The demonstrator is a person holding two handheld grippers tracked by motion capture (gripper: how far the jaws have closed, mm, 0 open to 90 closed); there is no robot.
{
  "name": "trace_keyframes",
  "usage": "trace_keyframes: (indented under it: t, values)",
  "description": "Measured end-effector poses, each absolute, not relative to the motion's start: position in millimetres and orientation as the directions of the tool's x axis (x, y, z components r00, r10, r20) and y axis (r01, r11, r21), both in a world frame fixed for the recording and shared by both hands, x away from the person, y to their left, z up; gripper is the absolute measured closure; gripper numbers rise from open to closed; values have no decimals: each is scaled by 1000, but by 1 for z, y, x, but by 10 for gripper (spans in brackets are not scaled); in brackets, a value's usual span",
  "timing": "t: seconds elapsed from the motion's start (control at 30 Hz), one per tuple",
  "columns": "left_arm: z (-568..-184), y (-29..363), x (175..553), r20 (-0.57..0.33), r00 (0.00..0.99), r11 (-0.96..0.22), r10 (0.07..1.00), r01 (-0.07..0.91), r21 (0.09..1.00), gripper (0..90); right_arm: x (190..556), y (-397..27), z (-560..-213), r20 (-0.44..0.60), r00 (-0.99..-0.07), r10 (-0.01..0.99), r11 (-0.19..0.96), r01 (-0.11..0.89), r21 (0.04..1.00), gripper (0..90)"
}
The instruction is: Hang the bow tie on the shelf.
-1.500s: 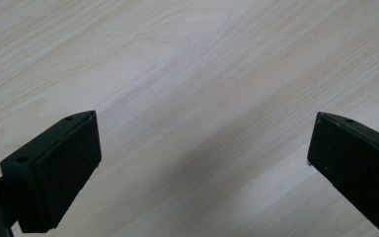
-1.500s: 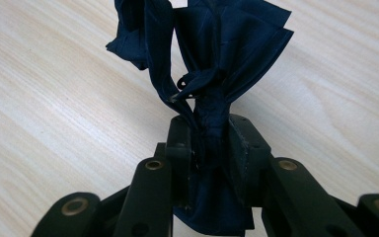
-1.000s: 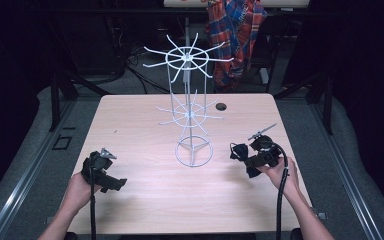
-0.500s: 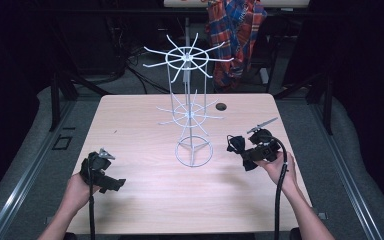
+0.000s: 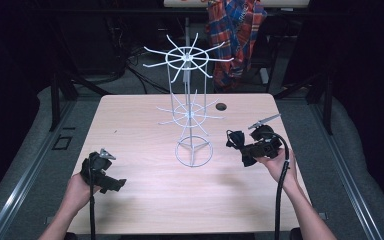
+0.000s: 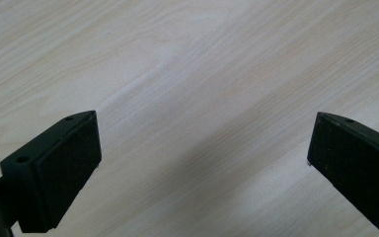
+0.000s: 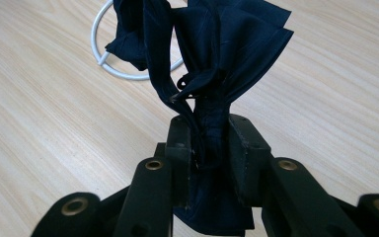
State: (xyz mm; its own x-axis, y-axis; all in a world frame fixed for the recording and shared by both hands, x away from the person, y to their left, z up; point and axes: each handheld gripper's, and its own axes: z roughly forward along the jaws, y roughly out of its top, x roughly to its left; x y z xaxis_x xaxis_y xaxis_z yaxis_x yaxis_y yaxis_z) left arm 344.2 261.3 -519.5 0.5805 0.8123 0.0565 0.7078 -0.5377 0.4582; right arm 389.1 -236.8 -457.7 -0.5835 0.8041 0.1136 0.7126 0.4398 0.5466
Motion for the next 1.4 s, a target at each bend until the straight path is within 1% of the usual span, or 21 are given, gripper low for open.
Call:
trace_keyframes:
  t: [0.43, 1.0, 1.4]
  values:
    - [-519, 260, 344, 55, 586, -540, 809, 703, 463, 1, 393, -239, -445, 118, -592, 797, 424, 689, 588, 724]
    - [-518, 258, 343, 65, 588, -543, 806, 692, 476, 1, 384, -240, -428, 130, -606, 785, 403, 659, 635, 724]
    - [-518, 257, 345, 66, 593, -550, 802, 691, 470, 1, 386, -241, -421, 130, -603, 787, 393, 652, 649, 725]
